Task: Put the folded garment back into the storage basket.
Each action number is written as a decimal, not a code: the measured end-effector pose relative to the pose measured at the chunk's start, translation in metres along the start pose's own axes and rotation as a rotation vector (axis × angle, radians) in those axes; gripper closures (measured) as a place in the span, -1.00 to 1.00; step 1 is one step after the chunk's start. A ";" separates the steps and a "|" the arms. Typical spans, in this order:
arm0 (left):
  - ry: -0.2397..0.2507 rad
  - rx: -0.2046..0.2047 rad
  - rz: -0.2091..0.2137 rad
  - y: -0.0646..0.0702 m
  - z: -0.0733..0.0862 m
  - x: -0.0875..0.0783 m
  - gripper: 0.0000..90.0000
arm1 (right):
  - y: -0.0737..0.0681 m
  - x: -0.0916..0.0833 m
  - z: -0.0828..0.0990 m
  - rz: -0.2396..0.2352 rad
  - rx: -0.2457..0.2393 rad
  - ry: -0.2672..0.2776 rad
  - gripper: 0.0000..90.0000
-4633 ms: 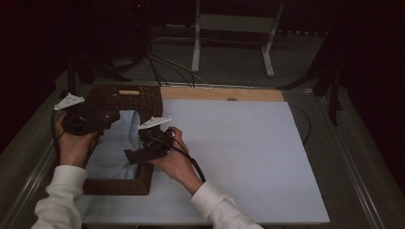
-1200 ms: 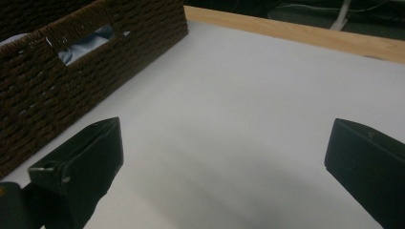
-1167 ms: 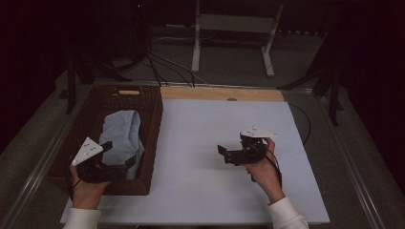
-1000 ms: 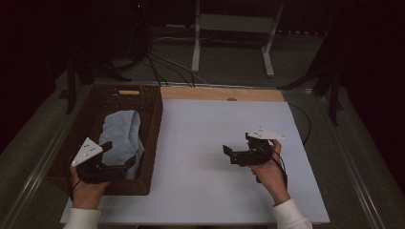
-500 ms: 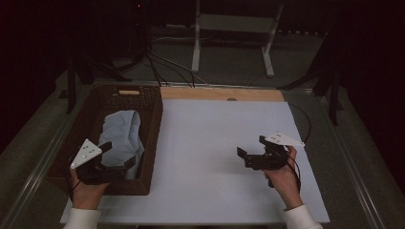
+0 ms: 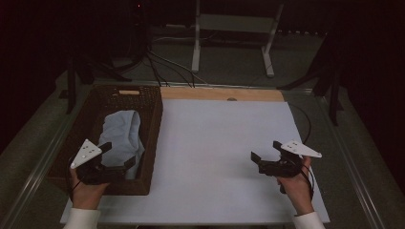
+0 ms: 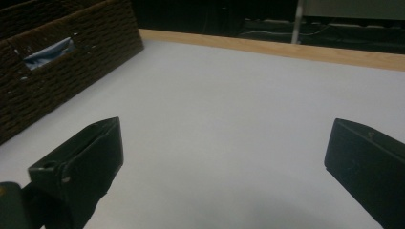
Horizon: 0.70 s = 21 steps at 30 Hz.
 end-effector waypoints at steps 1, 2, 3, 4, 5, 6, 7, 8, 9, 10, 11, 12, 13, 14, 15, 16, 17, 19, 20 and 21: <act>0.000 0.000 0.000 0.000 0.000 0.000 -1.00 | 0.000 0.000 0.000 0.000 0.000 0.000 -1.00; -0.001 0.003 0.000 0.000 0.000 0.000 -1.00 | 0.002 -0.002 0.001 0.002 0.002 0.005 -1.00; -0.002 0.003 -0.001 0.000 0.000 0.000 -1.00 | 0.005 -0.006 0.002 0.009 0.008 0.013 -1.00; -0.003 0.002 -0.002 0.000 0.000 0.000 -1.00 | 0.006 -0.007 0.003 0.009 0.006 0.015 -1.00; -0.002 0.000 -0.001 0.000 0.000 0.000 -1.00 | 0.007 -0.009 0.004 0.011 0.006 0.019 -1.00; 0.000 -0.002 -0.001 0.000 0.000 0.000 -1.00 | 0.009 -0.010 0.004 0.012 0.008 0.025 -1.00; 0.001 -0.003 0.000 0.000 0.000 0.000 -1.00 | 0.009 -0.011 0.005 0.013 0.012 0.027 -1.00; 0.001 -0.003 0.001 0.000 0.000 0.000 -1.00 | 0.010 -0.012 0.006 0.015 0.010 0.027 -1.00; 0.001 -0.003 0.001 0.000 0.000 0.000 -1.00 | 0.011 -0.013 0.007 0.018 0.010 0.026 -1.00; 0.001 -0.003 0.002 0.000 0.000 0.000 -1.00 | 0.012 -0.014 0.008 0.020 0.011 0.025 -1.00; 0.001 -0.004 0.002 0.000 0.000 0.000 -1.00 | 0.013 -0.015 0.008 0.022 0.012 0.028 -1.00; 0.001 -0.005 0.003 0.000 0.000 0.000 -1.00 | 0.014 -0.016 0.008 0.025 0.014 0.032 -1.00; 0.000 -0.004 0.004 0.000 0.000 0.000 -1.00 | 0.015 -0.018 0.008 0.027 0.015 0.035 -1.00; 0.000 -0.006 0.003 0.000 0.001 0.000 -1.00 | 0.016 -0.019 0.008 0.029 0.018 0.038 -1.00; -0.001 -0.006 0.004 0.000 0.001 0.000 -1.00 | 0.017 -0.021 0.009 0.032 0.022 0.040 -1.00; -0.002 -0.004 0.005 0.000 0.001 0.001 -1.00 | 0.018 -0.022 0.009 0.034 0.027 0.045 -1.00; -0.003 -0.003 0.005 0.000 0.001 0.001 -1.00 | 0.019 -0.023 0.009 0.037 0.029 0.049 -1.00; -0.003 -0.004 0.006 0.000 0.001 0.001 -1.00 | 0.020 -0.025 0.009 0.039 0.030 0.051 -1.00; -0.003 -0.004 0.006 0.000 0.001 0.001 -1.00 | 0.020 -0.026 0.010 0.040 0.029 0.052 -1.00; -0.004 -0.003 0.007 0.000 0.001 0.001 -1.00 | 0.021 -0.026 0.010 0.041 0.031 0.053 -1.00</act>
Point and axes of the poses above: each handheld gripper's, and its own axes: x roughly forward along the jaws, z roughly out of its underside, y roughly to its right, the point moved 9 cm from there along x, roughly forward along the jaws, and after that the axes turned 5 degrees about y, right-handed, at the moved point
